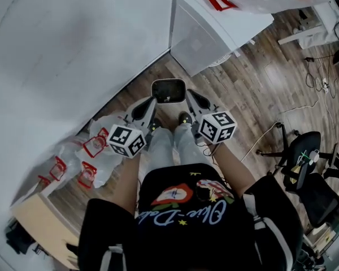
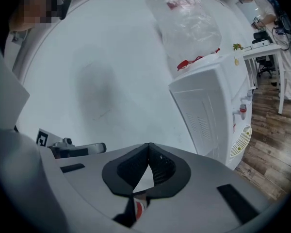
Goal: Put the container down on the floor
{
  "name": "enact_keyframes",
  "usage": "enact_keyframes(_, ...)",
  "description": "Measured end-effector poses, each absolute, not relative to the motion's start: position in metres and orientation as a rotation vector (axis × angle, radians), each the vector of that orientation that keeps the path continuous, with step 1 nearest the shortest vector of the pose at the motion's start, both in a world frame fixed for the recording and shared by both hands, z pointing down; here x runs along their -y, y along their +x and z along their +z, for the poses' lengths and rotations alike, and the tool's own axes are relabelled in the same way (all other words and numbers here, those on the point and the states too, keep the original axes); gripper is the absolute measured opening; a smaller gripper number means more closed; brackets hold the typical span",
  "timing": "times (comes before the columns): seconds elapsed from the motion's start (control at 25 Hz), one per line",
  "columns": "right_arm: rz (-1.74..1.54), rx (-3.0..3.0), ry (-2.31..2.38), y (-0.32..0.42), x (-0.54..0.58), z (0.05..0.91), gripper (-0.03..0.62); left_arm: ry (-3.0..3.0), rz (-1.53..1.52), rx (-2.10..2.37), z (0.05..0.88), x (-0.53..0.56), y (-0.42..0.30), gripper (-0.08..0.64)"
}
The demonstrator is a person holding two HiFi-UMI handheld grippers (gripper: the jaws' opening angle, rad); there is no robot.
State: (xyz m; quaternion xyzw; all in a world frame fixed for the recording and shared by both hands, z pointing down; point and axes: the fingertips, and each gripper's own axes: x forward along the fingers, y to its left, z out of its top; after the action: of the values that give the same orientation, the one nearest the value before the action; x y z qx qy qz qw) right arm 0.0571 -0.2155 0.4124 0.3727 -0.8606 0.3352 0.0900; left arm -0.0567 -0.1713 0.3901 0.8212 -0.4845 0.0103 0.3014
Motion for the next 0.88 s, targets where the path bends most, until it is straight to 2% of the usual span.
enact_keyframes(0.2,1.085,2.641,1.135,0.059,0.218,0.371,-0.002,2.206,0.047,1.324,0.357,0.160,-0.061,0.009)
enact_keyframes(0.88,0.757,2.855,0.875,0.022,0.201,0.273,-0.002,2.317,-0.057,1.405,0.265,0.156,-0.064,0.009)
